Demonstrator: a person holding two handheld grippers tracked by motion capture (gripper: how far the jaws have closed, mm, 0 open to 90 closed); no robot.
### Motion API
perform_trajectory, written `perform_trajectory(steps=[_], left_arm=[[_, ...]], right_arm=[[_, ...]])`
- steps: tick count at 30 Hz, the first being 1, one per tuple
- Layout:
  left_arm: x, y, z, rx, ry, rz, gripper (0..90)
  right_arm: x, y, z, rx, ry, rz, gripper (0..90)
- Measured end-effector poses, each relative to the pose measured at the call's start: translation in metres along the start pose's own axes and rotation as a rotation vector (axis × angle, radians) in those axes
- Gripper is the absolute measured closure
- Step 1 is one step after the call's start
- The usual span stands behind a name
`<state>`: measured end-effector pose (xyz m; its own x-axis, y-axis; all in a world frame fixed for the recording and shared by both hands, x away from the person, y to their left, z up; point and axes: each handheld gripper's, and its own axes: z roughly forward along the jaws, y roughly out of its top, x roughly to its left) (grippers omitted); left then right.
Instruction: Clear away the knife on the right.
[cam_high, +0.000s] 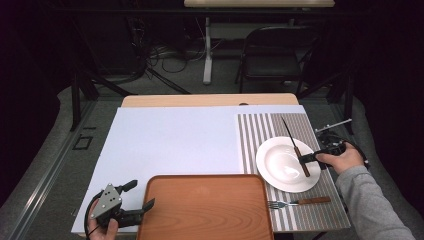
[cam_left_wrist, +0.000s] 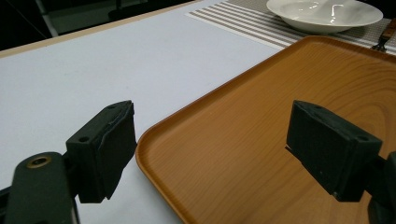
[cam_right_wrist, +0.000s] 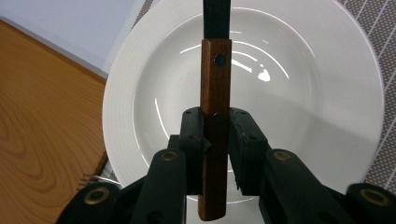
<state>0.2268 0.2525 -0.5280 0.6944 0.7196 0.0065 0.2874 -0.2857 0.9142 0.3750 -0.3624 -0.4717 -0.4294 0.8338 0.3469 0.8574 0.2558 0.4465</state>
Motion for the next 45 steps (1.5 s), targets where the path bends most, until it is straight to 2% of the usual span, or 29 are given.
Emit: perform_trajectory(steps=[3, 13, 21, 27, 45], left_arm=[[0.0, 0.0, 0.0, -0.001, 0.001, -0.001, 15.9], [0.0, 0.0, -0.001, -0.004, 0.001, -0.003, 15.9], [0.0, 0.0, -0.001, -0.003, 0.004, -0.003, 15.9], [0.0, 0.0, -0.001, -0.001, 0.003, -0.002, 15.9], [-0.001, 0.0, -0.001, -0.007, 0.006, -0.003, 15.9]], right_arm=[[0.005, -0.006, -0.004, -0.007, -0.008, 0.008, 76.4], [0.022, -0.026, -0.018, -0.028, -0.013, -0.009, 76.4], [0.031, -0.042, -0.023, -0.044, -0.008, -0.012, 76.4], [0.045, -0.053, -0.025, -0.04, -0.014, -0.03, 76.4], [0.084, -0.063, -0.011, -0.035, 0.029, -0.094, 76.4]])
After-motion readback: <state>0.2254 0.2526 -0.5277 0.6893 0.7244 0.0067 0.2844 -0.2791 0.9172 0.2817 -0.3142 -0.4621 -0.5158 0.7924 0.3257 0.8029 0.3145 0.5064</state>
